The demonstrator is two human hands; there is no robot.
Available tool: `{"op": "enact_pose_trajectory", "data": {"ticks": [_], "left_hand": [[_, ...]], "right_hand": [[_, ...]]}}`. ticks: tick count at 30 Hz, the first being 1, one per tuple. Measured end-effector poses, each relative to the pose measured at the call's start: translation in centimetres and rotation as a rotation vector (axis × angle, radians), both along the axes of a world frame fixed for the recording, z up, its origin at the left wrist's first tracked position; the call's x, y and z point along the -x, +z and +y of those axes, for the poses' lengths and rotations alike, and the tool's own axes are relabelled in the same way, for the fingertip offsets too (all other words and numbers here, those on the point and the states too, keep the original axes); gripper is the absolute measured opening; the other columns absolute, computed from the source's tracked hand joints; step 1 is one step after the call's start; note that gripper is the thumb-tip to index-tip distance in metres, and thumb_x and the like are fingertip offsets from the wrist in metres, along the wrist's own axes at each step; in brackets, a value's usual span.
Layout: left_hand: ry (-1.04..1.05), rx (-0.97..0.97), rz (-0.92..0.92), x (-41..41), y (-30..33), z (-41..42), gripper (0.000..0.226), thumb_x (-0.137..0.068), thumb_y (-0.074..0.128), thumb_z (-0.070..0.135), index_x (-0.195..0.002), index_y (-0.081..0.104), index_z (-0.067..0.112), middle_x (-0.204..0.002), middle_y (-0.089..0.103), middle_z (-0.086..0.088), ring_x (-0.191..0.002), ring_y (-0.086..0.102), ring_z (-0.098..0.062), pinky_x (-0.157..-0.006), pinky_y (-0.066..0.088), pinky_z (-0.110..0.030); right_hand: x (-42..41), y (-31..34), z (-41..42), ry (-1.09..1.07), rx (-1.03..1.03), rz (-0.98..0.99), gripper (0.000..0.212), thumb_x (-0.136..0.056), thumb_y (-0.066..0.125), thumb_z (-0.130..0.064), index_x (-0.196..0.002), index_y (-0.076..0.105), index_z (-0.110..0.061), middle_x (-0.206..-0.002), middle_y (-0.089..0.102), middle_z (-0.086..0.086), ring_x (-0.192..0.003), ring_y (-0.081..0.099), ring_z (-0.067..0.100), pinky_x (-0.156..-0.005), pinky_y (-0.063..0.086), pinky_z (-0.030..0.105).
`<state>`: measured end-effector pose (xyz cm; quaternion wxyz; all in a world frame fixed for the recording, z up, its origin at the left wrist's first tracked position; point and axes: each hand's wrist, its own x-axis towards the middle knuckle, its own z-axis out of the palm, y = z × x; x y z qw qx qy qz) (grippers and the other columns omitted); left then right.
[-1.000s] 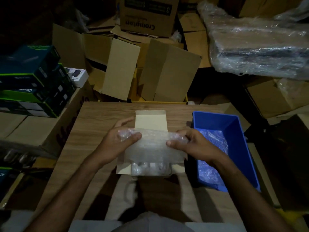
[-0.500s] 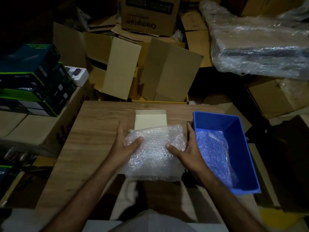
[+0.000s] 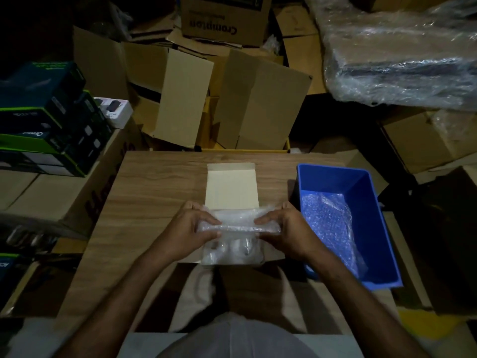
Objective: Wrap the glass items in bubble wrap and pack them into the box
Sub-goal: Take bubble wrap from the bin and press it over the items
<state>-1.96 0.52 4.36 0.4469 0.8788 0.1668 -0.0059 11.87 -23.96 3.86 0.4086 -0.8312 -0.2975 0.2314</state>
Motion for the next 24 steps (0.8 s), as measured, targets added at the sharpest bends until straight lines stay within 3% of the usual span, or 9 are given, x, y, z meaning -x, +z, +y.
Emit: {"op": "enact_pose_trajectory", "data": {"ticks": [1, 3, 5, 9, 13, 15, 18, 21, 24], "left_hand": [[-0.001, -0.018, -0.006, 0.1, 0.1, 0.1, 0.02, -0.078, 0.082, 0.039, -0.096, 0.078, 0.031, -0.119, 0.05, 0.006, -0.114, 0.051, -0.005, -0.096, 0.053, -0.036], [-0.003, 0.011, 0.004, 0.3, 0.3, 0.3, 0.018, -0.083, 0.078, 0.044, -0.093, 0.079, 0.029, -0.131, 0.048, 0.011, -0.124, 0.047, -0.003, -0.099, 0.048, -0.034], [0.043, 0.231, 0.015, 0.4, 0.3, 0.2, 0.021, -0.086, 0.075, 0.04, -0.096, 0.08, 0.021, -0.136, 0.056, 0.012, -0.123, 0.055, -0.004, -0.096, 0.048, -0.029], [0.221, 0.557, 0.008, 0.7, -1.3, -1.3, 0.042, -0.083, 0.078, 0.044, -0.102, 0.073, 0.008, -0.096, 0.076, -0.009, -0.081, 0.066, -0.02, -0.071, 0.051, -0.029], [0.424, 0.612, -0.02, 1.4, -3.9, -2.1, 0.033, -0.092, 0.074, 0.012, -0.121, 0.06, 0.02, -0.116, 0.07, -0.015, -0.089, 0.071, -0.023, -0.067, 0.06, -0.032], [0.415, 0.58, -0.05, 1.9, -4.8, -2.1, 0.036, -0.096, 0.065, 0.003, -0.123, 0.056, 0.026, -0.12, 0.066, -0.013, -0.094, 0.069, -0.024, -0.068, 0.06, -0.031], [0.336, 0.543, -0.051, 3.0, -5.6, -1.8, 0.031, -0.098, 0.058, -0.001, -0.113, 0.065, 0.024, -0.119, 0.068, -0.007, -0.1, 0.066, -0.02, -0.071, 0.056, -0.024], [0.232, 0.575, 0.027, 3.7, -6.0, -1.6, 0.021, -0.092, 0.071, 0.007, -0.106, 0.076, 0.021, -0.12, 0.073, 0.002, -0.112, 0.066, -0.011, -0.093, 0.052, -0.026], [0.225, 0.6, 0.068, 4.1, -6.2, -1.8, 0.044, -0.07, 0.088, 0.013, -0.111, 0.077, 0.021, -0.122, 0.073, 0.006, -0.116, 0.067, -0.009, -0.099, 0.053, -0.03]], "right_hand": [[-0.2, 0.4, -0.1, 0.026, 0.006, 0.005, 0.015, -0.075, 0.088, -0.032, -0.084, 0.077, -0.035, -0.105, 0.063, -0.004, -0.104, 0.049, -0.003, -0.089, 0.042, 0.012], [-0.5, 1.4, -0.3, 0.027, -0.012, 0.099, 0.016, -0.08, 0.085, -0.032, -0.07, 0.072, -0.032, -0.095, 0.066, -0.014, -0.103, 0.049, -0.009, -0.085, 0.038, 0.008], [-0.6, 2.2, -0.8, -0.017, -0.128, 0.351, 0.008, -0.086, 0.081, -0.024, -0.081, 0.075, -0.025, -0.094, 0.073, -0.019, -0.097, 0.063, -0.011, -0.081, 0.047, 0.007], [0.3, 0.5, -0.5, -0.183, -0.272, 0.687, 0.024, -0.089, 0.076, -0.027, -0.11, 0.074, -0.014, -0.107, 0.078, 0.007, -0.098, 0.075, 0.021, -0.088, 0.06, 0.037], [2.1, -2.8, 0.1, -0.396, -0.259, 0.662, 0.046, -0.078, 0.087, -0.031, -0.118, 0.066, -0.023, -0.113, 0.073, 0.006, -0.097, 0.074, 0.025, -0.077, 0.064, 0.046], [2.8, -4.0, -0.1, -0.376, -0.275, 0.629, 0.056, -0.077, 0.088, -0.022, -0.124, 0.059, -0.025, -0.119, 0.067, 0.006, -0.099, 0.071, 0.026, -0.067, 0.063, 0.038], [3.5, -5.7, -0.8, -0.297, -0.291, 0.515, 0.07, -0.08, 0.084, -0.009, -0.137, 0.048, -0.027, -0.127, 0.062, 0.007, -0.102, 0.07, 0.02, -0.07, 0.061, 0.03], [3.9, -6.0, -1.2, -0.243, -0.326, 0.484, 0.061, -0.086, 0.075, 0.002, -0.135, 0.048, -0.023, -0.127, 0.061, 0.01, -0.097, 0.072, 0.013, -0.067, 0.059, 0.027], [3.7, -6.0, -1.2, -0.195, -0.273, 0.374, 0.043, -0.087, 0.076, -0.004, -0.123, 0.062, -0.024, -0.128, 0.061, 0.002, -0.106, 0.068, 0.016, -0.075, 0.061, 0.035]]}}
